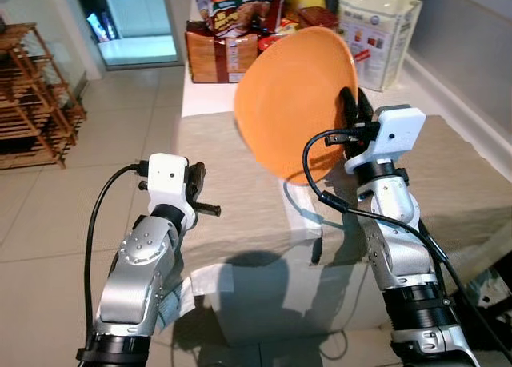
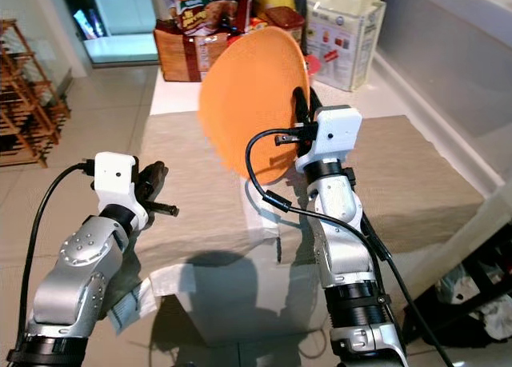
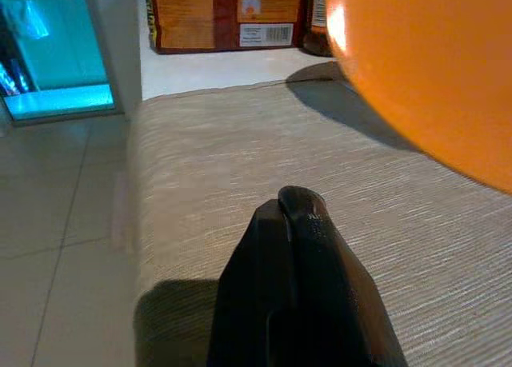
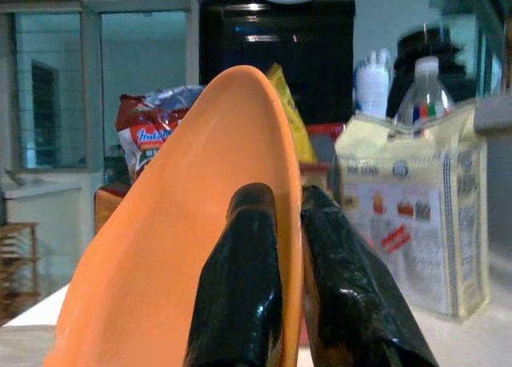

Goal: Setting the table

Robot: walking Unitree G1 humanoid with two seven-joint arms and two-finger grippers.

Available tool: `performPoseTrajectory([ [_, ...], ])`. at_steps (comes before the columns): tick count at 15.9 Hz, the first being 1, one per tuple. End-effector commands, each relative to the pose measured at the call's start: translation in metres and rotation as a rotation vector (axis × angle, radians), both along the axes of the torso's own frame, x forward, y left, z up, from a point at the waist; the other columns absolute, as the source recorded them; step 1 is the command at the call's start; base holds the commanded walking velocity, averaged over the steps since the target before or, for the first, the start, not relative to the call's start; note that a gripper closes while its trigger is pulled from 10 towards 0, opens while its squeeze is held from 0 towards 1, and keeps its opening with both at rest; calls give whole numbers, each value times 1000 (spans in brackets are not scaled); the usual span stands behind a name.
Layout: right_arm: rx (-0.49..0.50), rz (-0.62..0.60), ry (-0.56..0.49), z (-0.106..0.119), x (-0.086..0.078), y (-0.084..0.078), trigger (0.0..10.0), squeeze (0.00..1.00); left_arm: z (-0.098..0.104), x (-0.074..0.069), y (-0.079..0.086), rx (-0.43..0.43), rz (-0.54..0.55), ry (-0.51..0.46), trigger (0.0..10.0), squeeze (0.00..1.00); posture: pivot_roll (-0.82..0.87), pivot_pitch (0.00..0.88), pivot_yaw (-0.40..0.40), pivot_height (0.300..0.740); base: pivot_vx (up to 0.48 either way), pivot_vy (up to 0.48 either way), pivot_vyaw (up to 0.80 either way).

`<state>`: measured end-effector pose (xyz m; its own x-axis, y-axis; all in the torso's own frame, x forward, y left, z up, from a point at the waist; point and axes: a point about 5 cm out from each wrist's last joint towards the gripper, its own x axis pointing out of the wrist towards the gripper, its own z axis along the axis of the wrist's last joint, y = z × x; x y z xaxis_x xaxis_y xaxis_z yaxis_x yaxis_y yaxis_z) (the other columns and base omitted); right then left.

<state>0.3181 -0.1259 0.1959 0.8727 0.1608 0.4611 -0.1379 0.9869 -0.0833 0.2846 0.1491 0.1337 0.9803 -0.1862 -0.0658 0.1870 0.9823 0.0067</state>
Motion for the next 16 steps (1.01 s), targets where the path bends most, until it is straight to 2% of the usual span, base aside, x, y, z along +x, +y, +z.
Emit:
performPoseTrajectory([
  [1, -108, -74, 33, -13, 1, -10, 0, 0, -3, -2, 2, -2, 32, -7, 10000, 0, -89, 0, 64, 740, 0, 0, 0],
  [3, -187, -133, -67, -6, -4, -13, 0, 0, -3, -2, 5, -23, 84, -45, 10000, 0, -92, 0, 65, 740, 0, 0, 0],
  [6, -233, -184, -68, -15, -7, -21, 0, 0, -2, 0, 10, -33, 156, -86, 10000, 0, -94, 0, 64, 740, 0, 0, 0],
  [8, -298, -224, -79, -25, -14, -28, 0, 0, 4, 4, 19, 14, 208, -174, 10000, 0, -93, 0, 63, 740, 0, 0, 0],
  [9, -317, -238, -87, -26, -15, -30, 0, 0, 5, 4, 21, 29, 212, -179, 10000, 0, -93, 0, 64, 740, 0, 0, 0],
  [10, -387, -280, -111, -29, -20, -36, 0, 0, 7, 6, 24, 95, 200, -197, 10000, 0, -94, 0, 65, 740, 0, 0, 0],
  [11, -426, -299, -119, -31, -22, -39, 0, 0, 7, 6, 23, 111, 191, -202, 10000, 0, -94, 0, 64, 740, 0, 0, 0],
  [14, -418, -320, -80, -41, -22, -46, 0, 0, 2, 6, 19, 69, 152, -170, 10000, 0, -99, 0, 68, 740, 0, 0, 0],
  [16, -432, -322, -99, -40, -21, -44, 0, 0, 1, 6, 14, 55, 127, -166, 10000, 0, -99, 0, 67, 740, 0, 0, 0],
])
